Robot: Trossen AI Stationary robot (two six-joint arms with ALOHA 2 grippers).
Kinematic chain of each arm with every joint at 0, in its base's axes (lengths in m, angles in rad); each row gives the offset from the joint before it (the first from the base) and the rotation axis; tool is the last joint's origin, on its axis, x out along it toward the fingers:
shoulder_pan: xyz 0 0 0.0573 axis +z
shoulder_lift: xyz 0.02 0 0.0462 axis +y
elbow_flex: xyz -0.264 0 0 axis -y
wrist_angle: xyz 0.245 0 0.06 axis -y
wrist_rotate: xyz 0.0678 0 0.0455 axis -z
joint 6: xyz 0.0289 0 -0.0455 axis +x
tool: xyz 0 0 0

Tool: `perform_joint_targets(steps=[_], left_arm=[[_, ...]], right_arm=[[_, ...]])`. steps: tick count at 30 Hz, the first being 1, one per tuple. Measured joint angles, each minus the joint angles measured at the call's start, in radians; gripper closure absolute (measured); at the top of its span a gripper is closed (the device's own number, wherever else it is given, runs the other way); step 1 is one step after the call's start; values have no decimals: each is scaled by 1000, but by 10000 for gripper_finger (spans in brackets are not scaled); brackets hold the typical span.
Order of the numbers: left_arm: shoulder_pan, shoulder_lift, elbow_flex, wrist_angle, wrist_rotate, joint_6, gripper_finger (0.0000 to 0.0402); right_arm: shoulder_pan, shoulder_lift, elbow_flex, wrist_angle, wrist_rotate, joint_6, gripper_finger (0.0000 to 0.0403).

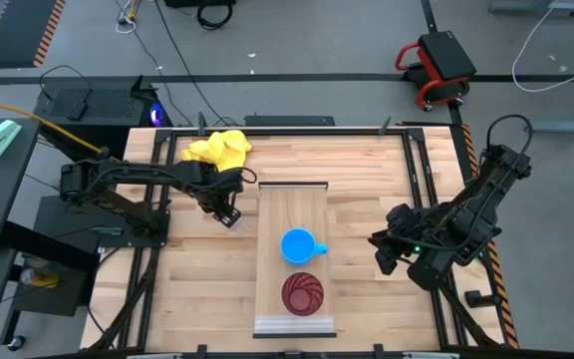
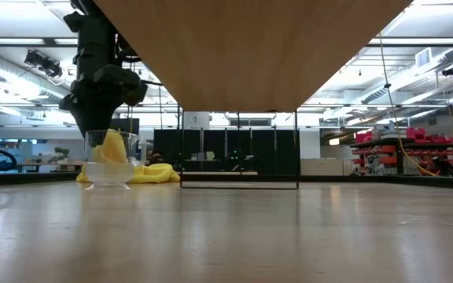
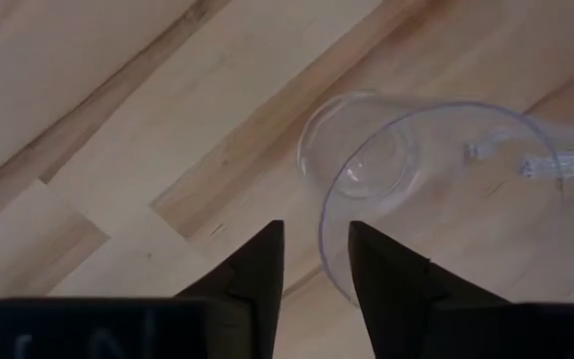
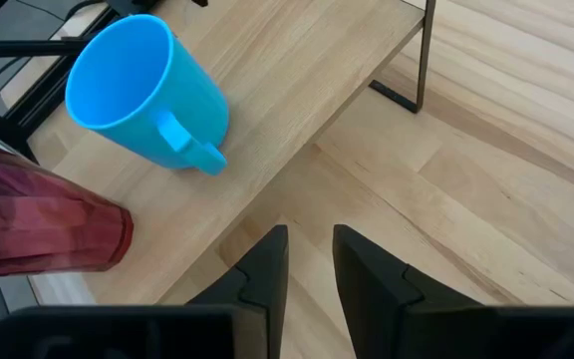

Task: Stack small to large cups/mugs on shelf
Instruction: Put the transparent cup on the shelf

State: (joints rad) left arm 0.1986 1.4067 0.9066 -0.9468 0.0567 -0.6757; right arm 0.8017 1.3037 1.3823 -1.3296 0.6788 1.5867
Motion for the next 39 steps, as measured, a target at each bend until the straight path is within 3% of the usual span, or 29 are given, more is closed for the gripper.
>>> perform_joint_targets(steps=[8,17,30,39], left_arm=[[0,0,10,41,0,-27,308],[0,0,10,48,3,-80,390],[-1,-43,19,38,18,-151,394],[-59,-93,286,-272,-77,-152,397]], right_arm=[[-1,0,0,0,0,0,313],[-1,0,0,0,0,0,313],[-1,0,0,0,0,0,313],[-1,0,0,-6,0,0,313]])
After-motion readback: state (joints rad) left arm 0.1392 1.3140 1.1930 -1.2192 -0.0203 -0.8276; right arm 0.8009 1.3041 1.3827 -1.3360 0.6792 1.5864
